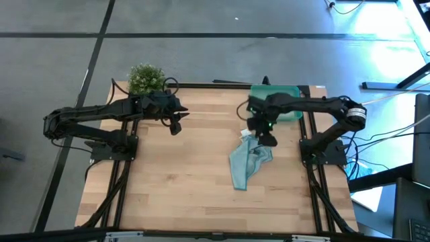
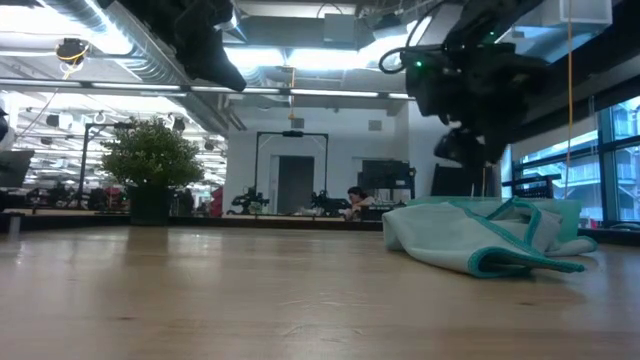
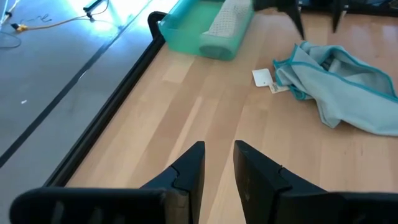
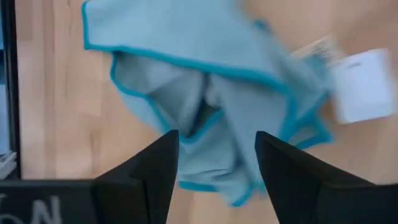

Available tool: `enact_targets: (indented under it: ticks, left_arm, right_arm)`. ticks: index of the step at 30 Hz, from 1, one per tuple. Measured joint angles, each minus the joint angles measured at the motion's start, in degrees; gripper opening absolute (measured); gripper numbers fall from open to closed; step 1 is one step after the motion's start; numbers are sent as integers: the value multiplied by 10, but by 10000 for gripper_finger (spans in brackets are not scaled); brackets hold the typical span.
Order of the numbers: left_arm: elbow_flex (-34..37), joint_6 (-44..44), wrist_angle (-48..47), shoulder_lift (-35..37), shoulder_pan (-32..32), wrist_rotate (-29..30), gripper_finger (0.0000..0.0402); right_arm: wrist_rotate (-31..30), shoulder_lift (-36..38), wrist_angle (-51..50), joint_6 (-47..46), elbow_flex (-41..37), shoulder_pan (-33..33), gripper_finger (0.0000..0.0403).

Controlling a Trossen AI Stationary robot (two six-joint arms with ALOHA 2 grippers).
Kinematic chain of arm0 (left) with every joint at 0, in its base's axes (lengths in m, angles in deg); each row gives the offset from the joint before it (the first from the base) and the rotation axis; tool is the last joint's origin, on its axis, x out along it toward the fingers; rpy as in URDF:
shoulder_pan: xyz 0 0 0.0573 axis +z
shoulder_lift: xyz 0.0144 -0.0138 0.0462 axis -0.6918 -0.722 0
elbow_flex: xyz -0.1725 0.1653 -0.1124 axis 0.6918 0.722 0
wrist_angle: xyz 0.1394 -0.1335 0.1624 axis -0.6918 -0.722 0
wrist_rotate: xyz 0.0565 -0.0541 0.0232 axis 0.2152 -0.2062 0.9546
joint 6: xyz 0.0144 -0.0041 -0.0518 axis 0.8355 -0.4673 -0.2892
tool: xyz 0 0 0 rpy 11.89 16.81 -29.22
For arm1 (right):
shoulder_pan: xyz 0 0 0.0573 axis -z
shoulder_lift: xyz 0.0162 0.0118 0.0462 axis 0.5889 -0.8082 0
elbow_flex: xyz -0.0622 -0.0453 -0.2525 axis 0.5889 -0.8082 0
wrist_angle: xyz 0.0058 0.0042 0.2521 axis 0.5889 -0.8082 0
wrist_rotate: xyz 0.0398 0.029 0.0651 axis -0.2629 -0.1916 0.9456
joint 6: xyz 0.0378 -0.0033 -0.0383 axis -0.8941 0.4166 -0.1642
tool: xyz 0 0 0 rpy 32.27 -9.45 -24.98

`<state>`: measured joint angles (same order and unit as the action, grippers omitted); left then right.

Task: Roll microfiber towels into tight, uniform cylinder then place into a basket
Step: Roll the blue microfiber towel

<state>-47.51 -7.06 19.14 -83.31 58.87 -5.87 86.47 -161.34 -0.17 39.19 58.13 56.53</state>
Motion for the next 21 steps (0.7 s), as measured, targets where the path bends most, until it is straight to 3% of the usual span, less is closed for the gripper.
enact_targets:
  ticks: [4,12,17,21]
  left_arm:
    - [0,0,-6,0,0,0,80]
    - [0,1,-6,0,0,0,80]
    - [0,1,-6,0,0,0,80]
    - [0,1,-6,0,0,0,80]
  right_arm:
    - [0,0,45,-31,-44,-28,213]
    - [-2,-2,289,-95,-134,-55,213]
    - [-27,-2,411,-96,-157,-64,213]
    - [-56,-5,448,-99,-151,-64,213]
